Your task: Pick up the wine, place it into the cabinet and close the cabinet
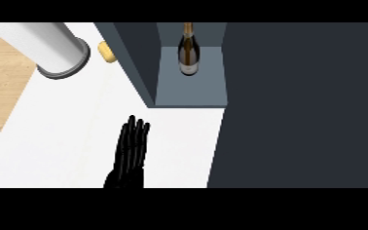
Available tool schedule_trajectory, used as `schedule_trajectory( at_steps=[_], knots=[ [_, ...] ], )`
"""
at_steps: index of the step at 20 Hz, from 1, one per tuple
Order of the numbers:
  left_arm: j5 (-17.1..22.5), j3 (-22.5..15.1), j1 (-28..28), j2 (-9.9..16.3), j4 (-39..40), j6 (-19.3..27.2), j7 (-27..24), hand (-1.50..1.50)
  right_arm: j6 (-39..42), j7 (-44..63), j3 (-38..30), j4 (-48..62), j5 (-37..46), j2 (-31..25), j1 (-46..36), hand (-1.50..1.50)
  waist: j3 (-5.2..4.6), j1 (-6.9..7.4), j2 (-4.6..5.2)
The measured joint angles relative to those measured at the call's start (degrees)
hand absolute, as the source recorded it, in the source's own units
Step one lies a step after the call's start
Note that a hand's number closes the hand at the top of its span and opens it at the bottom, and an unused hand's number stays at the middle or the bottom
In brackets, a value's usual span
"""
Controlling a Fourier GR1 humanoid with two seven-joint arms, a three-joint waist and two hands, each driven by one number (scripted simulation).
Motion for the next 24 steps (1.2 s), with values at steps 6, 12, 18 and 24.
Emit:
schedule_trajectory(
  at_steps=[6, 12, 18, 24],
  knots=[
    [2.0, 3.8, 5.3, 8.4, -7.0, -7.4, 0.2, -1.5, 2.8, -0.6, 2.2, 0.2, -0.3, -0.5, 1.8, 1.5, -0.03, -0.02, 0.03],
    [4.1, 7.8, 10.4, 12.8, -10.1, -11.9, -1.8, -1.5, 3.3, 1.8, 7.7, -0.4, -1.4, 1.2, 5.6, 1.5, -0.05, -0.1, -0.03],
    [7.6, 14.7, 13.7, 16.6, -12.0, -16.7, -2.7, -1.5, 2.5, 4.8, 14.3, -0.3, -2.0, 2.8, 8.4, 1.5, -0.04, 0.05, -0.02],
    [12.3, 22.9, 16.7, 20.2, -13.6, -20.8, -2.3, -1.5, 4.8, 4.6, 23.7, -0.3, -1.5, 2.7, 9.2, 1.5, -0.05, 0.08, -0.12]
  ],
)
